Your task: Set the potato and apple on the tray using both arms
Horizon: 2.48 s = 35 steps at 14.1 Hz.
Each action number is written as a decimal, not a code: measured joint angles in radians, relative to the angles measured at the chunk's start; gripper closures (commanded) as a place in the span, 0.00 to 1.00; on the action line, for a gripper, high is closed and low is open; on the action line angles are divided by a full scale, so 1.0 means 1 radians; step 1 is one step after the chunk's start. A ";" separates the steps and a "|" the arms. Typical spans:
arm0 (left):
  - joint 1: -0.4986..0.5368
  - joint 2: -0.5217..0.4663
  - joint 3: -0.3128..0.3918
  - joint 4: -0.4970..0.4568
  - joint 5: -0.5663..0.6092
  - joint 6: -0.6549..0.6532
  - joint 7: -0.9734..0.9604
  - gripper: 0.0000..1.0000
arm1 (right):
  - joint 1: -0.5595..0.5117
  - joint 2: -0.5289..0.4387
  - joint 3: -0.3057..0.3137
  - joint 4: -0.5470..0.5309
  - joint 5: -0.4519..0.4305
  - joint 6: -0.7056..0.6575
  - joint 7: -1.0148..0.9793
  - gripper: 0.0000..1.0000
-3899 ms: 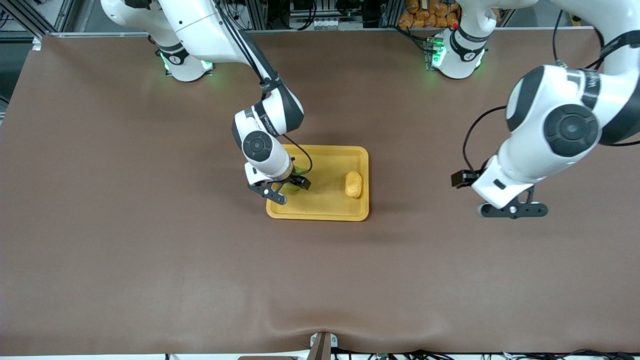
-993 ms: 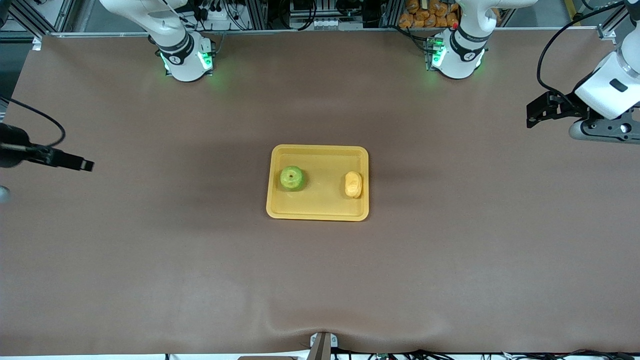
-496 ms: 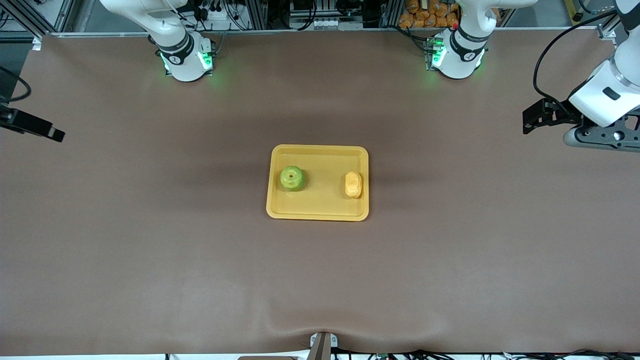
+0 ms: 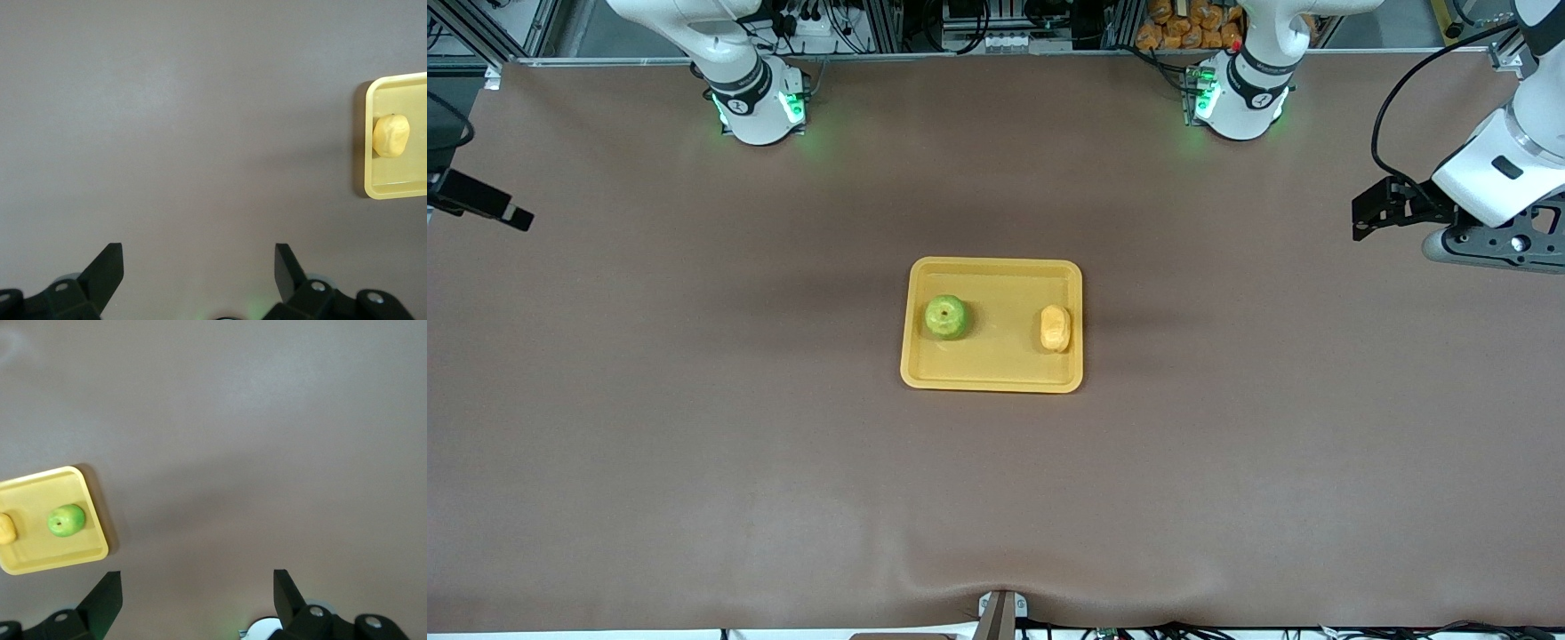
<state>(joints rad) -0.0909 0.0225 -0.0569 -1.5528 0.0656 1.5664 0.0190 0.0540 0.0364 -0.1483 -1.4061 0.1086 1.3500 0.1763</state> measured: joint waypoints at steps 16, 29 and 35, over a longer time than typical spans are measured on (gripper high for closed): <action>0.001 0.000 -0.017 0.002 0.000 0.000 0.001 0.00 | -0.018 -0.021 0.033 -0.038 -0.077 -0.010 -0.071 0.00; 0.003 0.000 -0.017 0.002 0.000 0.000 0.001 0.00 | -0.019 -0.022 0.036 -0.046 -0.077 -0.013 -0.205 0.00; 0.003 0.000 -0.017 0.001 0.000 0.000 0.001 0.00 | -0.019 -0.024 0.037 -0.052 -0.077 -0.014 -0.205 0.00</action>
<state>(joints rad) -0.0879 0.0225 -0.0740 -1.5513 0.0656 1.5662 0.0195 0.0347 0.0122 -0.1116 -1.4578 0.0318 1.3362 -0.0290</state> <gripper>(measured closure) 0.000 0.000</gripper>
